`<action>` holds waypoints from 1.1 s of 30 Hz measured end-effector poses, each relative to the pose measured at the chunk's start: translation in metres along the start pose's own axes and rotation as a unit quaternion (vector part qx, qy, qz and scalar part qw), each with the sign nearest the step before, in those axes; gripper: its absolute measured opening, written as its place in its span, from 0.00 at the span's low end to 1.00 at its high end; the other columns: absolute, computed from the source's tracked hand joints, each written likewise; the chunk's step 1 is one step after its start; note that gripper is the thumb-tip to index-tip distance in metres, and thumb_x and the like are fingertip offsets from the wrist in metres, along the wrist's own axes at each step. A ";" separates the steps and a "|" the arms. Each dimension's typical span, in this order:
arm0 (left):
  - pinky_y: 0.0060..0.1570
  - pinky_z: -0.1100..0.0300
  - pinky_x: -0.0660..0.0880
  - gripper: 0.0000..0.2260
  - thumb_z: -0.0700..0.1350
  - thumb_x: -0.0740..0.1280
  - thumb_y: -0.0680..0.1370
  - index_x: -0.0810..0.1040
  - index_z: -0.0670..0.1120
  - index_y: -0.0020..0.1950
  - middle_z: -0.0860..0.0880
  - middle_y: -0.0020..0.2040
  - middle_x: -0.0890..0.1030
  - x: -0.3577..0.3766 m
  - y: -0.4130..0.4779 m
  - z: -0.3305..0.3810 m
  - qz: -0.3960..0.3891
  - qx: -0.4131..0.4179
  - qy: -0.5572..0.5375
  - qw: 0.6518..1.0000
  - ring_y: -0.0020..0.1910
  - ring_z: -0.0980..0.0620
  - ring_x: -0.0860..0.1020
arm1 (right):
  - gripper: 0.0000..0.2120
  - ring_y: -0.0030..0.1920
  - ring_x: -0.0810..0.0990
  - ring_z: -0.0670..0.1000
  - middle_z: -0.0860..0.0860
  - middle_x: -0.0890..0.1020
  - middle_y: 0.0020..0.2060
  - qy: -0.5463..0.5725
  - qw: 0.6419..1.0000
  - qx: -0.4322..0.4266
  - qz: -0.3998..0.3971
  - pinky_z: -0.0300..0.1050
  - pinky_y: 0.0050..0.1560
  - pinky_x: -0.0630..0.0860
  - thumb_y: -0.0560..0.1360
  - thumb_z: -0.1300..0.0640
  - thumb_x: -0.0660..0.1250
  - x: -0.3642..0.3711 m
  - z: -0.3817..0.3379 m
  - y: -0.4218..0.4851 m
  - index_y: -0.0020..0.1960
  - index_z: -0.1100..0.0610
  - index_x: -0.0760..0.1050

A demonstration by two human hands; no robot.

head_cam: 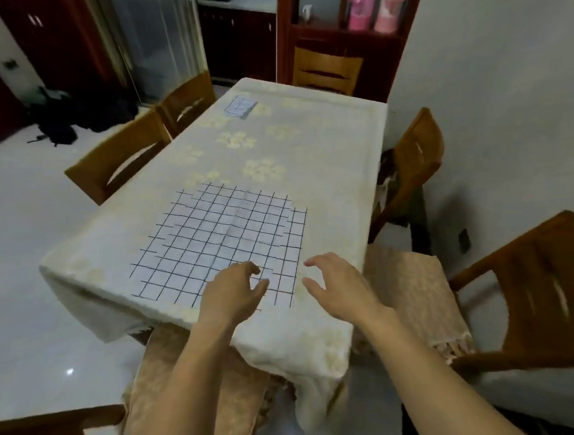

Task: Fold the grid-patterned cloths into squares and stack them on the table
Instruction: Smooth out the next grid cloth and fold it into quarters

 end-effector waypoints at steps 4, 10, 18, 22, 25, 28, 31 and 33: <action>0.58 0.49 0.76 0.18 0.60 0.63 0.80 0.75 0.54 0.66 0.53 0.63 0.78 -0.004 0.024 -0.020 0.019 -0.063 0.000 0.998 0.60 0.50 0.78 | 0.20 0.65 0.74 0.53 0.50 0.75 0.65 0.013 0.998 -0.060 -0.033 0.49 0.66 0.70 0.80 0.46 0.62 0.015 -0.004 0.055 0.69 0.52 0.72; 0.58 0.48 0.76 0.20 0.60 0.63 0.79 0.71 0.54 0.69 0.53 0.63 0.78 -0.008 0.045 -0.031 0.037 -0.166 0.002 0.985 0.60 0.51 0.77 | 0.20 0.65 0.74 0.53 0.50 0.75 0.67 0.015 0.986 -0.145 -0.086 0.51 0.66 0.71 0.80 0.46 0.62 0.017 -0.008 0.117 0.70 0.51 0.71; 0.57 0.50 0.76 0.21 0.60 0.63 0.80 0.69 0.54 0.71 0.54 0.64 0.77 -0.008 0.059 -0.036 0.052 -0.252 -0.005 0.966 0.61 0.52 0.77 | 0.19 0.63 0.75 0.53 0.51 0.75 0.65 0.028 0.968 -0.222 -0.115 0.50 0.63 0.72 0.80 0.48 0.63 0.014 -0.020 0.186 0.70 0.52 0.71; 0.59 0.49 0.76 0.23 0.58 0.65 0.80 0.68 0.53 0.72 0.52 0.66 0.77 -0.003 0.073 -0.061 0.047 -0.275 -0.016 0.960 0.63 0.51 0.76 | 0.19 0.63 0.75 0.53 0.50 0.74 0.66 0.025 0.961 -0.234 -0.143 0.49 0.62 0.73 0.80 0.50 0.64 0.037 -0.032 0.214 0.69 0.51 0.71; 0.60 0.49 0.75 0.23 0.56 0.66 0.79 0.69 0.52 0.72 0.51 0.68 0.76 0.003 0.099 -0.085 0.033 -0.273 -0.028 0.961 0.64 0.49 0.75 | 0.18 0.63 0.75 0.53 0.51 0.74 0.66 0.021 0.963 -0.223 -0.149 0.49 0.62 0.73 0.80 0.52 0.65 0.054 -0.042 0.239 0.69 0.52 0.72; 0.61 0.50 0.74 0.23 0.56 0.67 0.79 0.70 0.52 0.72 0.50 0.67 0.76 0.013 0.126 -0.113 0.024 -0.276 -0.033 0.960 0.64 0.48 0.75 | 0.17 0.62 0.75 0.53 0.51 0.74 0.66 -0.011 0.964 -0.216 -0.158 0.48 0.60 0.73 0.80 0.53 0.65 0.074 -0.050 0.266 0.69 0.51 0.72; 0.61 0.50 0.73 0.23 0.56 0.67 0.78 0.70 0.51 0.72 0.50 0.67 0.76 0.029 0.146 -0.134 0.012 -0.281 -0.046 0.959 0.64 0.47 0.75 | 0.17 0.61 0.76 0.54 0.52 0.74 0.65 -0.043 0.963 -0.209 -0.167 0.49 0.59 0.74 0.80 0.54 0.65 0.093 -0.055 0.293 0.68 0.52 0.72; 0.61 0.49 0.74 0.23 0.55 0.68 0.78 0.71 0.51 0.72 0.49 0.67 0.76 0.039 0.154 -0.143 0.006 -0.285 -0.061 0.957 0.64 0.47 0.75 | 0.17 0.59 0.76 0.53 0.52 0.74 0.64 -0.059 0.961 -0.207 -0.174 0.48 0.57 0.75 0.80 0.54 0.65 0.106 -0.059 0.307 0.68 0.52 0.72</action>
Point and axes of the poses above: each hand's wrist, its own y-axis towards the middle knuckle, its own x-axis out of the palm, z = x × y, the point moved 8 cm from there along y, towards the middle knuckle
